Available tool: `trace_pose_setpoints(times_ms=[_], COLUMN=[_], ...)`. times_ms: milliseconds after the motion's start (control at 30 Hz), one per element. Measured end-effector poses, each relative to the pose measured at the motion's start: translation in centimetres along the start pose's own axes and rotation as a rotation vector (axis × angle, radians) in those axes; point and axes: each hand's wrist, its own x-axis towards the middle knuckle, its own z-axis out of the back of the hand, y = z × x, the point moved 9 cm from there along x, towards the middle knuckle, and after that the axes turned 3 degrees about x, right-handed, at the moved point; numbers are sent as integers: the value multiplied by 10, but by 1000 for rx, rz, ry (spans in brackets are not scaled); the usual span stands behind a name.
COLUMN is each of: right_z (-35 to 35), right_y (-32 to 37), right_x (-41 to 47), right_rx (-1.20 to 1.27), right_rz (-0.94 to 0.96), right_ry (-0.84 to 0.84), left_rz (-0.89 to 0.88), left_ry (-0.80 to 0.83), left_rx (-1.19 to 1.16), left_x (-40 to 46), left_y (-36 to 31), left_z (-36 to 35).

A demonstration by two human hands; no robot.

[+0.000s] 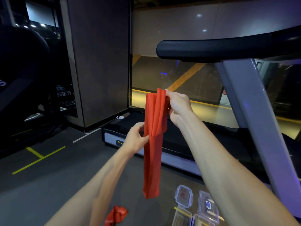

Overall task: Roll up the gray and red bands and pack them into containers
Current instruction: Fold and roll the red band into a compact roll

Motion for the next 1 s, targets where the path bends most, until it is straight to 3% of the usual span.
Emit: trace_pose_setpoints(times_ms=[367,800,1000], right_z=[-14,-5,-6], right_y=[-11,-16,-19], right_x=[-6,-3,-3], right_rx=[-7,-20,-31], right_rz=[-25,-40,-45], right_ry=[55,40,37], left_rz=[106,122,137], left_ry=[337,129,195], left_rx=[-332,-213,-258], left_x=[-14,-10,-13], left_y=[-10,8,5], left_z=[-26,-17,-24])
